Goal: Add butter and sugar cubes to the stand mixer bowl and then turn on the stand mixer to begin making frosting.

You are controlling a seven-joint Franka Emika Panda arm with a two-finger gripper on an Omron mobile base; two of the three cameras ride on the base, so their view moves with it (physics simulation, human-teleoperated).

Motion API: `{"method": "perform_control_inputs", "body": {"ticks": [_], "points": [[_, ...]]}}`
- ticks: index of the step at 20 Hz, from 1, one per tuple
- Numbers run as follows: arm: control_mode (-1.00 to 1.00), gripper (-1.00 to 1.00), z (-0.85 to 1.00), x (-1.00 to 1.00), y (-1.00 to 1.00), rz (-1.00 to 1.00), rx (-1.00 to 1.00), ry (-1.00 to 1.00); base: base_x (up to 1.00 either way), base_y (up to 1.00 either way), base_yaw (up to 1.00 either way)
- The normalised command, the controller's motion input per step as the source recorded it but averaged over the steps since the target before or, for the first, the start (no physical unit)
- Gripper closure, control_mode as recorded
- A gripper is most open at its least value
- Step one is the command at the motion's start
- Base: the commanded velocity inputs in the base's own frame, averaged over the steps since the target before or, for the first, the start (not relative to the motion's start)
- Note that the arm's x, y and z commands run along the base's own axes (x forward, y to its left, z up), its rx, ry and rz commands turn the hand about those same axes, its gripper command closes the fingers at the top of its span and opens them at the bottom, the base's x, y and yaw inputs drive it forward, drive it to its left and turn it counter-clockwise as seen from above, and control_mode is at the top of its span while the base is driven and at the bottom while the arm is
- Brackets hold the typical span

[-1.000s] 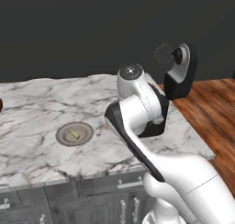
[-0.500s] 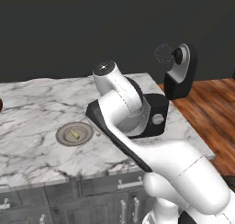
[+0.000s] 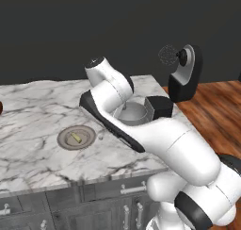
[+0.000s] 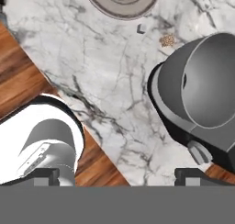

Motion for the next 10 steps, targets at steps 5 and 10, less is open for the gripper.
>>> {"method": "perform_control_inputs", "body": {"ticks": [5,10], "points": [[-1.00,-1.00,-0.39,0.24,0.00,0.13,-0.12,0.19,0.00,0.00,0.00],[-1.00,-1.00,-0.25,0.10,0.06,0.11,-0.15,0.03,0.00,0.00,0.00]]}}
